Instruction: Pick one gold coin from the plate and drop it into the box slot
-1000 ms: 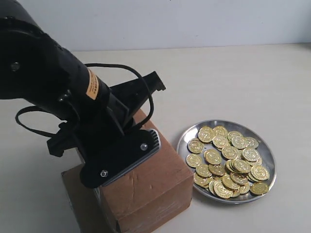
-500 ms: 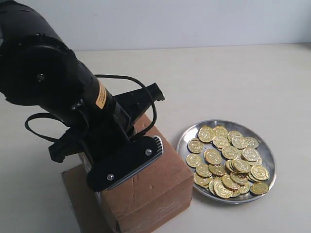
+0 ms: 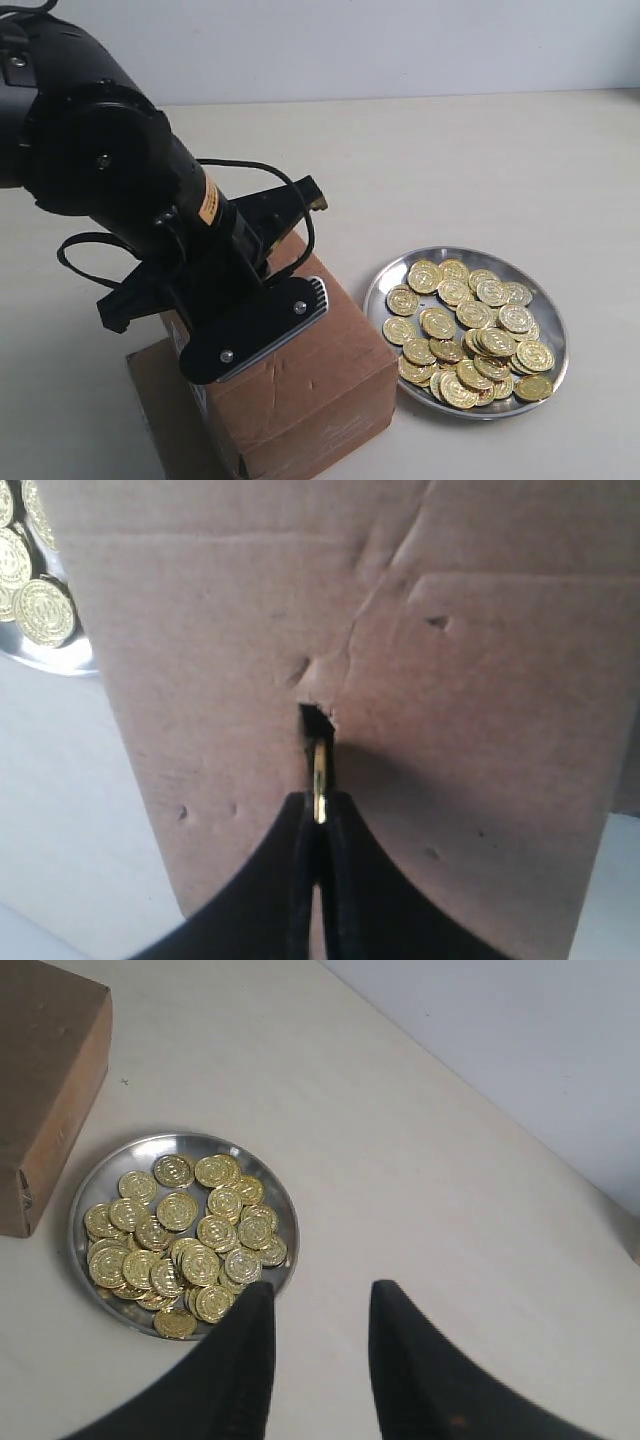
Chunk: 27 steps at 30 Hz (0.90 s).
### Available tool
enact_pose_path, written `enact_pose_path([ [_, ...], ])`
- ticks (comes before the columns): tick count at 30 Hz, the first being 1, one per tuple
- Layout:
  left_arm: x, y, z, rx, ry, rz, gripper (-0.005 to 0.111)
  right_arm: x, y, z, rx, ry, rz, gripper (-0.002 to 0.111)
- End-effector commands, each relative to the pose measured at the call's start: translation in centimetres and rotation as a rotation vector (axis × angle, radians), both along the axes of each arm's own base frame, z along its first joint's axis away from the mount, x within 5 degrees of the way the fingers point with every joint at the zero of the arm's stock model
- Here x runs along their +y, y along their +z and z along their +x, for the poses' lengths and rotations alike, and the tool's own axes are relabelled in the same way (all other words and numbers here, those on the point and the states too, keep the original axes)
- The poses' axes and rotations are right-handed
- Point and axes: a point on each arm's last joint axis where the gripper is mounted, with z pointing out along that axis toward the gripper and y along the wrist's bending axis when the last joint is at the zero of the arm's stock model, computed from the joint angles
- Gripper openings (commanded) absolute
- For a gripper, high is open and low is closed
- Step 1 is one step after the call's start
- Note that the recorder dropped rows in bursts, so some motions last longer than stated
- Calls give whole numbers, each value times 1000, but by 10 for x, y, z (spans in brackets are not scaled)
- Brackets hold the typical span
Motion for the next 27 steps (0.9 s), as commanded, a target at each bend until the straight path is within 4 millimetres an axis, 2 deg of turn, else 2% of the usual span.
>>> enact_pose_path([
  [1, 0, 1, 1, 5, 15, 0, 0, 0, -2, 0, -3, 2, -7, 31],
  [15, 0, 0, 1, 11, 18, -1, 0, 0, -1, 0, -5, 3, -5, 31],
  [27, -1, 0, 1, 15, 23, -8, 37, 1, 0, 1, -19, 9, 2, 31],
])
